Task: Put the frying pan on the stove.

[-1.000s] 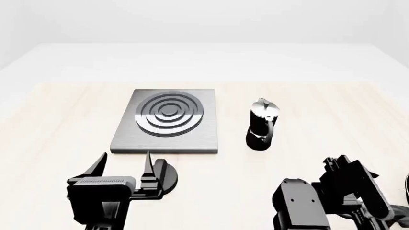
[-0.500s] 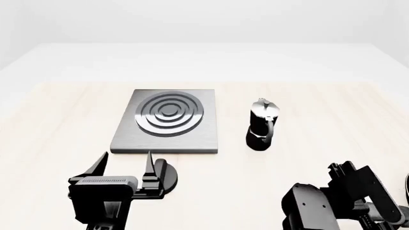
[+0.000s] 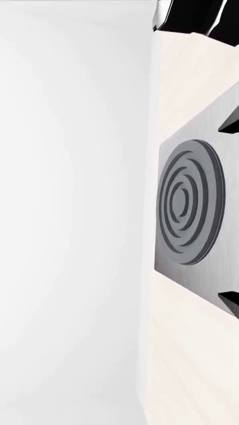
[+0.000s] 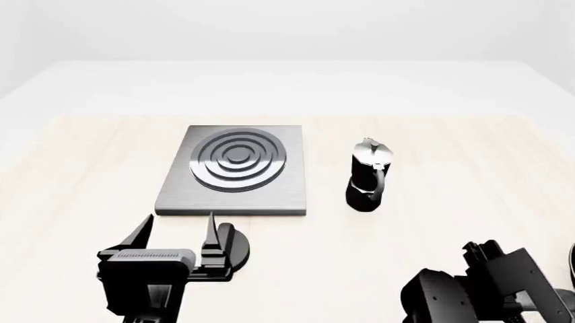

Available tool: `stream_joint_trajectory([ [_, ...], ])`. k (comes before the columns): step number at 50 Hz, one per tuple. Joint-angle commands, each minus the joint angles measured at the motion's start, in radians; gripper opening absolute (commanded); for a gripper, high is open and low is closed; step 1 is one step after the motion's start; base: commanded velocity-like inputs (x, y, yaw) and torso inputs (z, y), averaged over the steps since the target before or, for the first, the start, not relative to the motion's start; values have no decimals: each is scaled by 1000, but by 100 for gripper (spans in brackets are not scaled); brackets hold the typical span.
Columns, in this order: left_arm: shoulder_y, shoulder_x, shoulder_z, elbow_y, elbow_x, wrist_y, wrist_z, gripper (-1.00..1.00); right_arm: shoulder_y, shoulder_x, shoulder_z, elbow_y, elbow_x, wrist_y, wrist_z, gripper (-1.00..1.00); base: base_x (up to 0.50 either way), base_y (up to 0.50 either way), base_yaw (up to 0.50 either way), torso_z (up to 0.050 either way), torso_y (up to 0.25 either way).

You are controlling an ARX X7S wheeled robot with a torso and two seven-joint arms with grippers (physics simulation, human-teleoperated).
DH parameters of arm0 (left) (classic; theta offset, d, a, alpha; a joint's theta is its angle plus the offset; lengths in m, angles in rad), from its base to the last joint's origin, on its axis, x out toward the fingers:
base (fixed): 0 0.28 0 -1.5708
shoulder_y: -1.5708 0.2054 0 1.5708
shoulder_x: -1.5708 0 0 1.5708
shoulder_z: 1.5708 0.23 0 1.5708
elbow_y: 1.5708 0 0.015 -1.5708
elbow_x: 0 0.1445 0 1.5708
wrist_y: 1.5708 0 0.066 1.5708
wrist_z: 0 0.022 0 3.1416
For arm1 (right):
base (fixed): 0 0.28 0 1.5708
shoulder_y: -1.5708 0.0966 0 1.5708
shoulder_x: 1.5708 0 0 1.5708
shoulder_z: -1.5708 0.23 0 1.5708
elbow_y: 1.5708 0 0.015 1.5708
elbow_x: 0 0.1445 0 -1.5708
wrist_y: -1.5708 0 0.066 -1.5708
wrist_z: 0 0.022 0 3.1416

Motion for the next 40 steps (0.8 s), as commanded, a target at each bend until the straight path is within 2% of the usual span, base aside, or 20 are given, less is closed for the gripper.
stream_joint_trajectory([
  [1,1,-2,6,0,1,3,-3,100,-7,-3,15,12,46,-6,-24,100,0,0,0,0,0],
  [40,-10,-10,20,-12,3,8,-14,100,22,-7,17,103,118,-61,-65,100,0,0,0,0,0],
])
